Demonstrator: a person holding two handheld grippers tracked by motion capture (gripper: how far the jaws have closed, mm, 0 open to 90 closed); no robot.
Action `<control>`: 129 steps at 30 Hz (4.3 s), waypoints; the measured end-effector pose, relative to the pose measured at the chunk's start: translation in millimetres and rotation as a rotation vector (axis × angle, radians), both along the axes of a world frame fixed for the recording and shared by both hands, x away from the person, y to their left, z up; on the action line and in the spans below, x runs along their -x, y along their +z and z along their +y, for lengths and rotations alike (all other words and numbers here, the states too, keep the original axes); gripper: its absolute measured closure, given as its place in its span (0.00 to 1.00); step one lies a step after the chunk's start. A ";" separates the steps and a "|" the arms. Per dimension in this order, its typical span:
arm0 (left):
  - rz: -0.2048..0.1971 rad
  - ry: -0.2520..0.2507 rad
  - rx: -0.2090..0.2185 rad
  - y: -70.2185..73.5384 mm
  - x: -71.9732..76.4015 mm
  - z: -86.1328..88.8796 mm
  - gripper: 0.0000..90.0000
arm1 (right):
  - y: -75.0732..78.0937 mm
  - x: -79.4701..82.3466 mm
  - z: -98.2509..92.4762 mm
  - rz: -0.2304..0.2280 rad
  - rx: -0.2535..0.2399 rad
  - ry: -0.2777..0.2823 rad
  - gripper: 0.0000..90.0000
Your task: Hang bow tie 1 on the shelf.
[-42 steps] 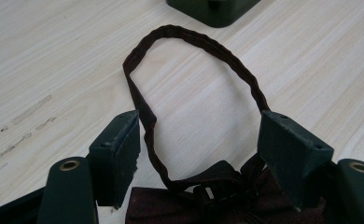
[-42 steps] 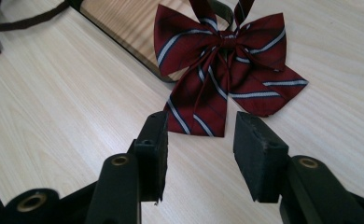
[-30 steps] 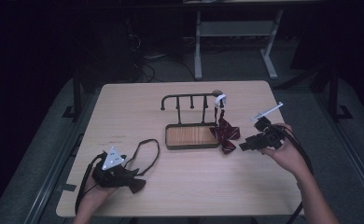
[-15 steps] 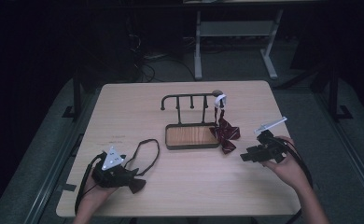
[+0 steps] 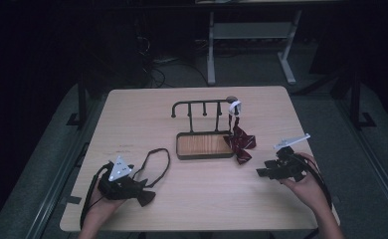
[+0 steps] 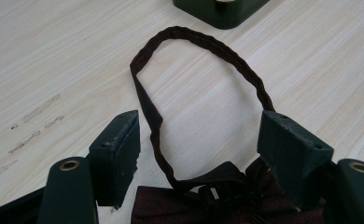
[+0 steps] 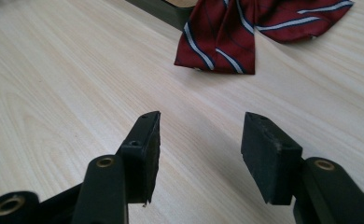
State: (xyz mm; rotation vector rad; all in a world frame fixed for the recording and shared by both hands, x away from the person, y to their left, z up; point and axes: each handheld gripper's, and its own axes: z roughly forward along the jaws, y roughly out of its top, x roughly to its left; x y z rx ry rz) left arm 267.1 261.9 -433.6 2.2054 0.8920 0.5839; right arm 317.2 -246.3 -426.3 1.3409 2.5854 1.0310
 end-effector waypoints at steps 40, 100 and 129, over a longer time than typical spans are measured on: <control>0.124 0.038 -0.150 21.4 -74.5 -17.4 0.58 | -17.0 15.3 -7.7 -0.056 -0.030 -0.035 0.49; 0.335 -0.084 -0.184 20.9 -120.8 -32.8 0.99 | -15.2 17.4 -10.9 -0.073 -0.075 -0.034 0.54; 0.286 -0.176 -0.210 59.4 -102.2 -42.0 0.99 | -16.8 17.2 -14.6 -0.083 -0.069 -0.036 0.54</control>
